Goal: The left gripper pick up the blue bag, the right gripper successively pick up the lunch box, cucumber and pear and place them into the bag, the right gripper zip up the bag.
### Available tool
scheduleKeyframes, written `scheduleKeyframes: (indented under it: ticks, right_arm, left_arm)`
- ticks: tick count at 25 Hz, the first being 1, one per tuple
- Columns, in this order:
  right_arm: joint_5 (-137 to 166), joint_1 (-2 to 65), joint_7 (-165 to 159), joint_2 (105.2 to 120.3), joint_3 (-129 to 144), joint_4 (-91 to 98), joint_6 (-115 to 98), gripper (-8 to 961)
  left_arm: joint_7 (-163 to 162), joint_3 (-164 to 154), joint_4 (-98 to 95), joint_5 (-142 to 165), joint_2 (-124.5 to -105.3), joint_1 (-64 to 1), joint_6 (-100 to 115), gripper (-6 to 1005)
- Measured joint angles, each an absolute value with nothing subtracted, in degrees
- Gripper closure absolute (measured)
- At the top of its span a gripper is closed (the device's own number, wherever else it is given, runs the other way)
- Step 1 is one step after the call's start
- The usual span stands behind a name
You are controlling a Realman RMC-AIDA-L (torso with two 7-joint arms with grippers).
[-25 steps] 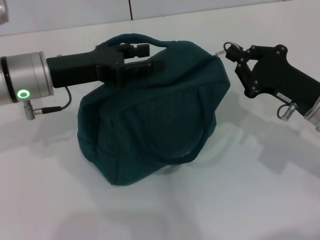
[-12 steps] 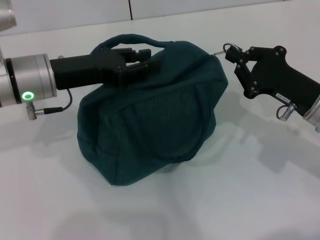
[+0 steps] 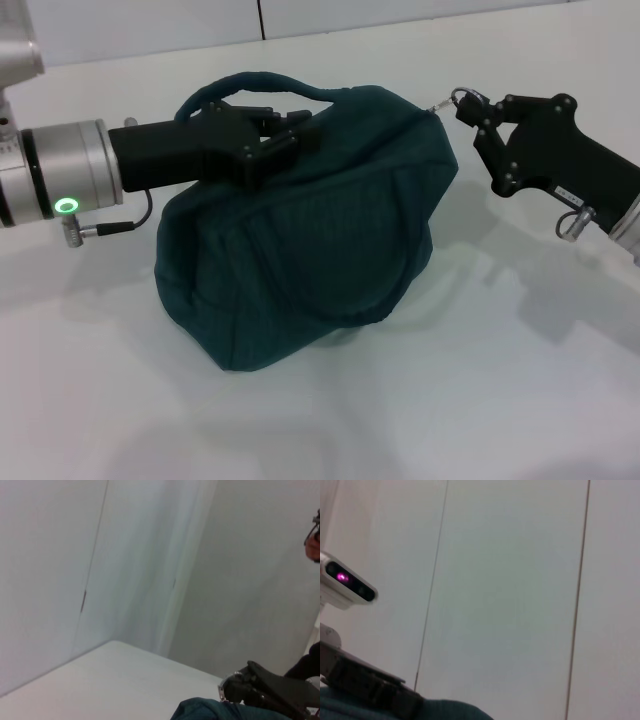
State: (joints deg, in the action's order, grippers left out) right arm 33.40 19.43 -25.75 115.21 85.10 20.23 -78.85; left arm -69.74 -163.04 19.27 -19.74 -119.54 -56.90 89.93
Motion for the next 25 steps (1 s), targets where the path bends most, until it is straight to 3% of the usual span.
scheduleKeyframes:
  ticks: [14, 25]
  right_arm:
    - [31.2, 19.9, -25.8, 115.30, 85.2, 17.1, -77.6, 942]
    - [31.0, 20.0, -26.0, 115.32, 85.4, 16.5, -77.5, 942]
  left_arm:
    - [-64.1, -163.0, 17.4, -23.7, -119.54, -53.6, 88.8, 912]
    - [-66.1, -163.0, 16.2, -23.5, -119.36, -54.1, 88.8, 945]
